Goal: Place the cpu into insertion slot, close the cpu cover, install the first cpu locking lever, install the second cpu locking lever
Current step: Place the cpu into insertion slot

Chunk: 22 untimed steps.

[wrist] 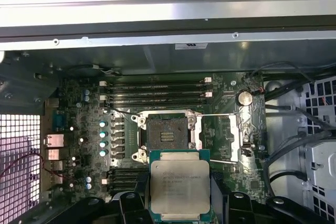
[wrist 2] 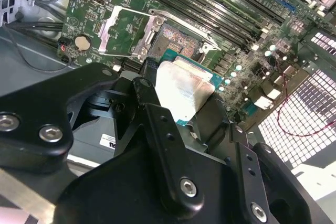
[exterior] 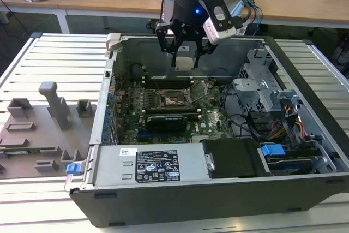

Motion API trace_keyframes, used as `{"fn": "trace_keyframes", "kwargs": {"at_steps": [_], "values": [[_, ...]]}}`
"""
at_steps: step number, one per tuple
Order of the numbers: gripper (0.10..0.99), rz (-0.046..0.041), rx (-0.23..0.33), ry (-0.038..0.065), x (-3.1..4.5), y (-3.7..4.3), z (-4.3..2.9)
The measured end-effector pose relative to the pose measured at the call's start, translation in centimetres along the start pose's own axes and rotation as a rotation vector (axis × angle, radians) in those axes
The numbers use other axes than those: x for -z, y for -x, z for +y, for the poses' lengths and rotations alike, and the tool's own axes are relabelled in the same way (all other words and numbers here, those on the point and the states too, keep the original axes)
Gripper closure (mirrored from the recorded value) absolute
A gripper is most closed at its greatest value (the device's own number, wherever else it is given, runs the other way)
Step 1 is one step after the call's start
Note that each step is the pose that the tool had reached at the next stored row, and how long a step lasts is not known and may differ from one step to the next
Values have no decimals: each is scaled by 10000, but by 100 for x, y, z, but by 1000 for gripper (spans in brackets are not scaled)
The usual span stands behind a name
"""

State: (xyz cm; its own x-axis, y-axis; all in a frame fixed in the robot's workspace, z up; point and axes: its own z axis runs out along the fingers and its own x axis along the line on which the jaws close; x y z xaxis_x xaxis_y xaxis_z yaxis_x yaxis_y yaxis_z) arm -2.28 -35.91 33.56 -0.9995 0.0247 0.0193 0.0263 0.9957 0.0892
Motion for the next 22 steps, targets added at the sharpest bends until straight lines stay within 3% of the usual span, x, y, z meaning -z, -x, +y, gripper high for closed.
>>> {"fn": "trace_keyframes", "kwargs": {"at_steps": [22], "values": [[545, 0, 0, 1, -96, 2, -8]]}}
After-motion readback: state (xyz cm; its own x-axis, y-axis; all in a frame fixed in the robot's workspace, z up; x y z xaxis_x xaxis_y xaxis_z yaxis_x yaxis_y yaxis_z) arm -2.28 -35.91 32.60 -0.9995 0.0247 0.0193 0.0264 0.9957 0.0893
